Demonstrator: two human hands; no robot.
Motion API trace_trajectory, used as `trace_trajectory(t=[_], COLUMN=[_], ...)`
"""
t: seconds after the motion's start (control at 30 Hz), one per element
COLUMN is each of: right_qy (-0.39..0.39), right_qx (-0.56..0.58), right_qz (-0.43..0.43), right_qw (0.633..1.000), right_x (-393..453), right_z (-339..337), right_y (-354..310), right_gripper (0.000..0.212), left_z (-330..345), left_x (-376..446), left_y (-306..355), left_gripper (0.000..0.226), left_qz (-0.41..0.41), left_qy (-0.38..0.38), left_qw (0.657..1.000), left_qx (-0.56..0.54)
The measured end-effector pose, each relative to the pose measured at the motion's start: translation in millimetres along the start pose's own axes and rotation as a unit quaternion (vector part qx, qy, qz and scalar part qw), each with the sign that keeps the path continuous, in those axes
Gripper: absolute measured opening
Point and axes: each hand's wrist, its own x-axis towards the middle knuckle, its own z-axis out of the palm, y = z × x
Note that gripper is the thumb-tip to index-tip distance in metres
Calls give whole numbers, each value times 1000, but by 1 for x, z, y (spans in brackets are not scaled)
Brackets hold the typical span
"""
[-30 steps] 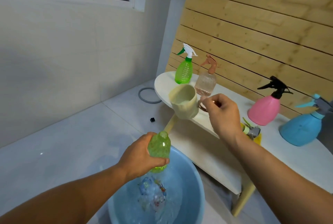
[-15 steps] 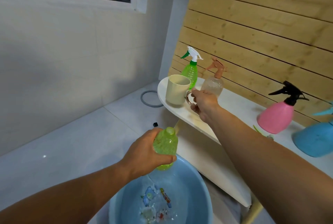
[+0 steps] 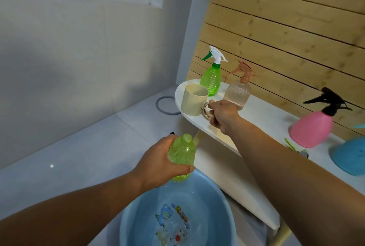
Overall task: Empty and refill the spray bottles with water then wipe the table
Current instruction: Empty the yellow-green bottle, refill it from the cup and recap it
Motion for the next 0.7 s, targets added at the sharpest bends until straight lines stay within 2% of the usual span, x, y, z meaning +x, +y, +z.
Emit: trace_trajectory(t=[0.13,0.3,0.37,0.43,0.57,0.7], right_qy=[3,36,63,64,75,118], right_qx=[7,-90,-200,-314,-533,-559], right_qz=[-27,-116,-154,-154,-66,-38], right_qw=[1000,988,965,935,840,820], right_x=[-1,-6,-5,-5,-10,-19], right_z=[-1,-20,-46,-77,-139,-183], right_y=[-3,-20,-28,-32,-20,10], right_gripper=[16,23,22,25,25,16], left_z=[1,2,4,6,17,30], left_x=[1,6,11,16,25,28], left_y=[-1,4,7,12,25,36], left_gripper=[70,66,67,68,66,69], left_qz=[-3,-2,-1,-1,0,4], left_qy=[2,1,2,7,17,20], left_qw=[1000,1000,1000,1000,1000,1000], left_qx=[-5,-7,-4,0,-4,-10])
